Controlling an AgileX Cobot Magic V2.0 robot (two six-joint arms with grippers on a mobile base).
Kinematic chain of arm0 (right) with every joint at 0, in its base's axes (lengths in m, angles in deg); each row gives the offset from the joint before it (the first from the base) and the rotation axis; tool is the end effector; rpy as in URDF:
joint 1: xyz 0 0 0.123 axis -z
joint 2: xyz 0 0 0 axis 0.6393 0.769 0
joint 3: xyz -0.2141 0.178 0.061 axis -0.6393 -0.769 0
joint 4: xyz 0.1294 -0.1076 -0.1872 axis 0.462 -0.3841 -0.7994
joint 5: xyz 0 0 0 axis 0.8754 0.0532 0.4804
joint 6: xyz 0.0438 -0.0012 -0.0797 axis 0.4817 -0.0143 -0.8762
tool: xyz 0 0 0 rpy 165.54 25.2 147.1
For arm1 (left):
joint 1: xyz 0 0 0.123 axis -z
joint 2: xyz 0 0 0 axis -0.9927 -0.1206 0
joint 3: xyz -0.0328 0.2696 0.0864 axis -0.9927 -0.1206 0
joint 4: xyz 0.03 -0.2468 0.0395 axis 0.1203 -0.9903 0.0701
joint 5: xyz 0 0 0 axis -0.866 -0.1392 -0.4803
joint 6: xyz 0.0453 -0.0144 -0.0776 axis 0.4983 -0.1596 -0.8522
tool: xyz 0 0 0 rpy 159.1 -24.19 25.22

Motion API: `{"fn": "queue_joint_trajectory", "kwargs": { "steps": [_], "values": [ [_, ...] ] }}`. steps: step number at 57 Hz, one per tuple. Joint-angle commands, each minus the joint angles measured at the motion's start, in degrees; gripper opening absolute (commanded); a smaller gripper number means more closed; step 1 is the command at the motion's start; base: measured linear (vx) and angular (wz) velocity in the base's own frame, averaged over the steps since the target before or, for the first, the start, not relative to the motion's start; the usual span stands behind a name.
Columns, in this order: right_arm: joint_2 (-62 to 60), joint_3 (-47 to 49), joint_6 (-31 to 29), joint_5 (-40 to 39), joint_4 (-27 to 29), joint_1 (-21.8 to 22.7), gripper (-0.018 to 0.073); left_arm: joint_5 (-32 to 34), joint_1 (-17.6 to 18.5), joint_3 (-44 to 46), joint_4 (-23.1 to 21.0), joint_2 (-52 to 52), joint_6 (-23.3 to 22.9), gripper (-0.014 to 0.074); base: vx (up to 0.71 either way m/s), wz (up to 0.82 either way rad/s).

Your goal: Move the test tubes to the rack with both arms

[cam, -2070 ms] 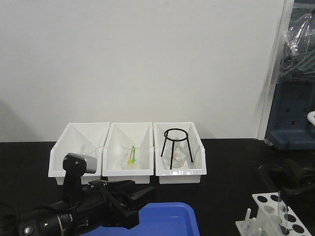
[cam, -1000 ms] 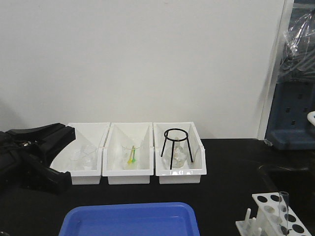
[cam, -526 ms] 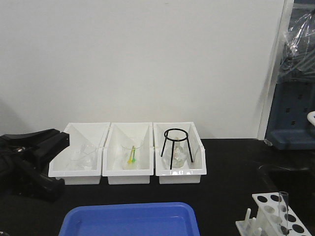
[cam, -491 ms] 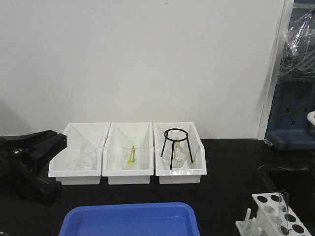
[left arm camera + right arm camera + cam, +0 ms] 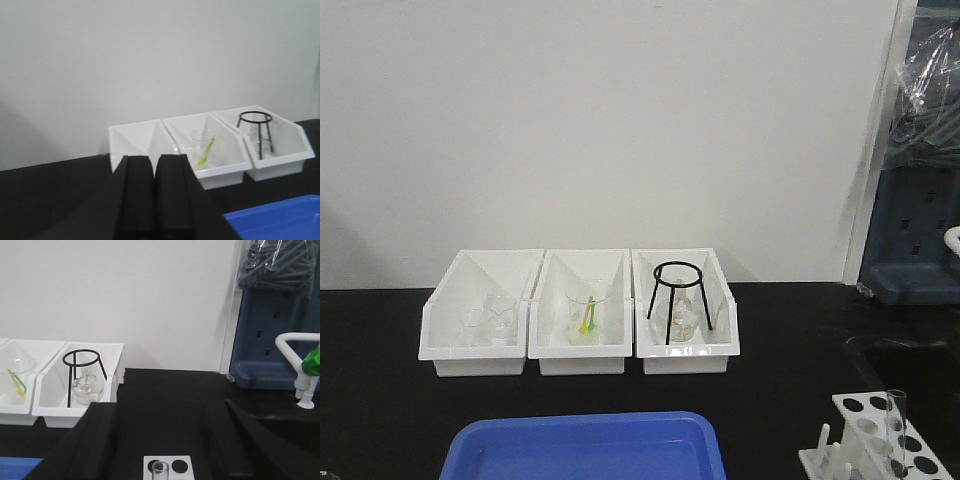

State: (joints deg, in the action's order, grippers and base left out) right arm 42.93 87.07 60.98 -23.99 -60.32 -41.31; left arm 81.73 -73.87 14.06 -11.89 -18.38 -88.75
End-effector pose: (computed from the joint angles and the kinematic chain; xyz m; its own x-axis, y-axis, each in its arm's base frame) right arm 0.1791 0.0053 0.3294 -0.1152 -0.0686 -0.9910 -0.0399 0.9971 -0.0644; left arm 0.1099 -0.0182 0.3119 0.0173 0.0513 -0.9985 0.1634 0.9851 0.0534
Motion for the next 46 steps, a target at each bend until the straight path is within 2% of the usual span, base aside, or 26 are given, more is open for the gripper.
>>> {"fn": "queue_joint_trajectory", "kwargs": {
  "steps": [1, 8, 18, 24, 27, 46],
  "values": [
    [-0.5, 2.0, -0.5, -4.6, -0.4, 0.4, 0.0435, 3.3, -4.4, -2.7, -0.8, 6.0, 0.0, -0.0004, 0.00, 0.00],
    [-0.5, 2.0, -0.5, -4.6, -0.4, 0.4, 0.0435, 1.9, -9.2, -8.9, -4.4, 13.2, 0.0, -0.0004, 0.00, 0.00],
    [-0.5, 2.0, -0.5, -4.6, -0.4, 0.4, 0.0435, 3.0, -13.5, -18.3, -8.3, 22.8, 0.0, -0.0004, 0.00, 0.00],
    [-0.5, 2.0, -0.5, -4.6, -0.4, 0.4, 0.0435, 4.0, -14.0, -23.4, -8.7, 28.1, 0.0, -0.0004, 0.00, 0.00],
    [-0.5, 2.0, -0.5, -4.6, -0.4, 0.4, 0.0435, -0.8, -13.8, -23.0, -9.1, 30.3, 0.0, -0.0004, 0.00, 0.00],
    [-0.5, 2.0, -0.5, -4.2, -0.4, 0.4, 0.0435, -2.0, -13.8, -23.0, -9.6, 29.6, 0.0, -0.0004, 0.00, 0.00]
  ]
}}
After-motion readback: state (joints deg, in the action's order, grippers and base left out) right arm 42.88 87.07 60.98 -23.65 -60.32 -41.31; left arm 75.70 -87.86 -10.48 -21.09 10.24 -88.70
